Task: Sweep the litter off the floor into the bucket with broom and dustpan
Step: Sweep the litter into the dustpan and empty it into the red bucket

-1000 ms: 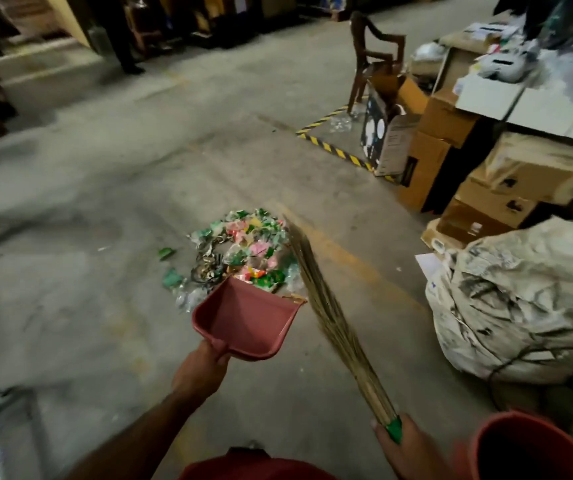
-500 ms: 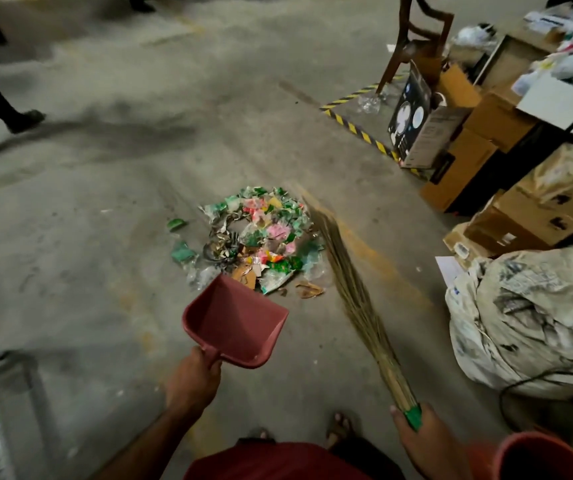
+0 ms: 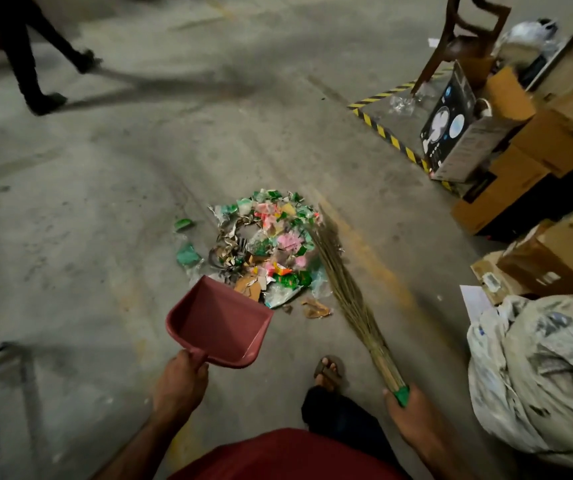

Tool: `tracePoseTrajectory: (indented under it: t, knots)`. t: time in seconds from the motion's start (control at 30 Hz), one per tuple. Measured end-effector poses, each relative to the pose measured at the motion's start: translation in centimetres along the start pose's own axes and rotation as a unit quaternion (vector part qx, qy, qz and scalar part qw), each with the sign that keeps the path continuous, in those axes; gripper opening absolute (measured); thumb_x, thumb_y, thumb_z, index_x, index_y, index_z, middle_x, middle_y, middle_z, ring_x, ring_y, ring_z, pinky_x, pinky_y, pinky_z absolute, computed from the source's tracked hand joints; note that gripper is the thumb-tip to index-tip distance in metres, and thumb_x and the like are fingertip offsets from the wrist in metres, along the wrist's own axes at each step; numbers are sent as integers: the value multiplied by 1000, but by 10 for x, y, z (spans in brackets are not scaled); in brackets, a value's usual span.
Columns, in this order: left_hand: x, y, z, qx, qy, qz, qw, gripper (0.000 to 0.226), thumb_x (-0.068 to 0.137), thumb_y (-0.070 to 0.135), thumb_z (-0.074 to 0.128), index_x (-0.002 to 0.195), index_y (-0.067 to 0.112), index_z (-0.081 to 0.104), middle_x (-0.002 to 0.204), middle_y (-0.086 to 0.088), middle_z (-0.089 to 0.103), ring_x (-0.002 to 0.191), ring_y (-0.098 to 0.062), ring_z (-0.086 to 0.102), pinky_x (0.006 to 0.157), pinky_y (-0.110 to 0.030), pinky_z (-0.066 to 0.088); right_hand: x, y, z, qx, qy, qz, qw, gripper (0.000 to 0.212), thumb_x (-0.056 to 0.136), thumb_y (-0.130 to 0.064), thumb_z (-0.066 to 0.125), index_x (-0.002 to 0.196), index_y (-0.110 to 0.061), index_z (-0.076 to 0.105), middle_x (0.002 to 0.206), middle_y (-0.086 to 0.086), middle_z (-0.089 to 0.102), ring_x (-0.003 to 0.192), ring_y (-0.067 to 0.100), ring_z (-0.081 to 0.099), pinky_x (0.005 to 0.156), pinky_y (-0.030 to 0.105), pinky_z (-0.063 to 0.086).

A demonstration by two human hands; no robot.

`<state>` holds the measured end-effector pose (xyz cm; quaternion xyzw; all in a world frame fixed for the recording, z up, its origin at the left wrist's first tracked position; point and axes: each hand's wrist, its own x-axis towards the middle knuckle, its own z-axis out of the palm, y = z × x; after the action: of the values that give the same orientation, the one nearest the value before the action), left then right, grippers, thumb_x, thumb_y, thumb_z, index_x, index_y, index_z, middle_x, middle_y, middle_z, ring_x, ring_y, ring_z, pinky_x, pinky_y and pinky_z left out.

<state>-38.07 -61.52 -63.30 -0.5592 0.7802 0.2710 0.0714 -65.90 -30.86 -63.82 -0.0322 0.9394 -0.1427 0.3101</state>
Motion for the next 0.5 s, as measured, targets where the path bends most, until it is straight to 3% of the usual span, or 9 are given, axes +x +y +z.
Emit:
tracePoseTrajectory:
  t: [0.23, 0.37, 0.5]
  knots:
    - [44, 60, 2, 47, 14, -9, 999, 24, 89, 30, 55, 109, 20, 64, 98, -7, 63, 94, -30, 62, 73, -37, 50, 84, -44, -49, -65, -32, -42, 997, 41, 89, -50, 59, 104, -11, 57, 96, 11, 65, 90, 32, 64, 77, 36, 51]
    - [73, 99, 4, 56, 35, -61, 996, 18, 90, 35, 53, 102, 24, 59, 96, -3, 63, 88, -27, 65, 67, -35, 49, 126, -63, -74, -114, -63, -59, 990, 40, 90, -52, 56, 105, -15, 54, 94, 11, 67, 89, 33, 66, 76, 36, 52]
    - [96, 120, 6, 94, 18, -61, 994, 18, 91, 36, 53, 108, 33, 58, 99, -1, 62, 88, -26, 66, 68, -34, 50, 145, -94, -89, -171, -78, -79, 979, 33, 93, -51, 53, 99, -19, 48, 100, 9, 67, 95, 30, 66, 69, 31, 41]
